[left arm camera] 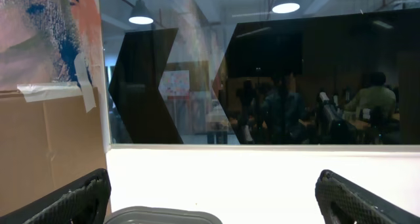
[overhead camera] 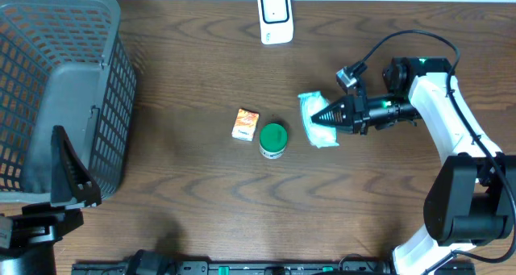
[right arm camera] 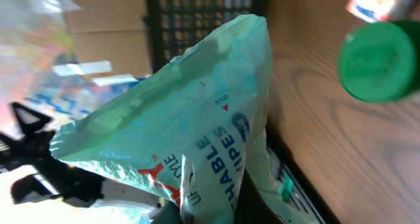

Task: Scan the item barcode
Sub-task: 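Lift the wipes pack and carry it toward the white scanner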

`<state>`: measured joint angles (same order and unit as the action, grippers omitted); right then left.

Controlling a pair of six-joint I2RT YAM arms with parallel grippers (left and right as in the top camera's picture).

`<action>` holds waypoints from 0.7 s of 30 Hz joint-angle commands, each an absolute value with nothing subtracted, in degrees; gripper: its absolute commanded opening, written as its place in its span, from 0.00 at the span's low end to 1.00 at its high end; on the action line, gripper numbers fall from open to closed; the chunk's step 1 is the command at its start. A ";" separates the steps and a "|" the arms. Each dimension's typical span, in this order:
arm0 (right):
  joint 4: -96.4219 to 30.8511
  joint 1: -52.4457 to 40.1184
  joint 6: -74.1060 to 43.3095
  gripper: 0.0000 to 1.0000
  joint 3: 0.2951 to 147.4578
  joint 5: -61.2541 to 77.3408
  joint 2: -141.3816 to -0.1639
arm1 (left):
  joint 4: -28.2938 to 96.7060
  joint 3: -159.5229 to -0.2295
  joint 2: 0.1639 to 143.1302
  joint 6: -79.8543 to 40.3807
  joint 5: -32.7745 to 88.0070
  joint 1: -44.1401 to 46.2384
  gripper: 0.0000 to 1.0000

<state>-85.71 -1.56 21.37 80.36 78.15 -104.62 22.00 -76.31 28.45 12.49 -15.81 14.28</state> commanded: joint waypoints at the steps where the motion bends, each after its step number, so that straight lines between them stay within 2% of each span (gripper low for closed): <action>1: -85.43 -2.02 21.26 0.01 80.44 86.61 -105.12 | 21.52 -76.23 28.01 13.26 -16.60 14.00 0.99; 12: -83.77 -3.73 21.06 0.01 80.47 84.47 -105.12 | 21.54 -76.23 28.01 13.26 -16.60 14.00 0.99; 15: -76.62 -4.89 18.31 0.01 80.49 77.06 -105.12 | 21.54 -76.18 28.01 13.26 -16.60 14.00 0.99; 19: -61.08 -7.55 5.76 0.01 81.69 68.53 -105.10 | 21.54 -76.16 28.01 13.26 -16.60 14.00 0.99; 21: -52.93 -9.17 -2.81 0.01 83.33 57.63 -105.10 | 21.56 -76.16 28.01 13.26 -16.60 14.00 0.99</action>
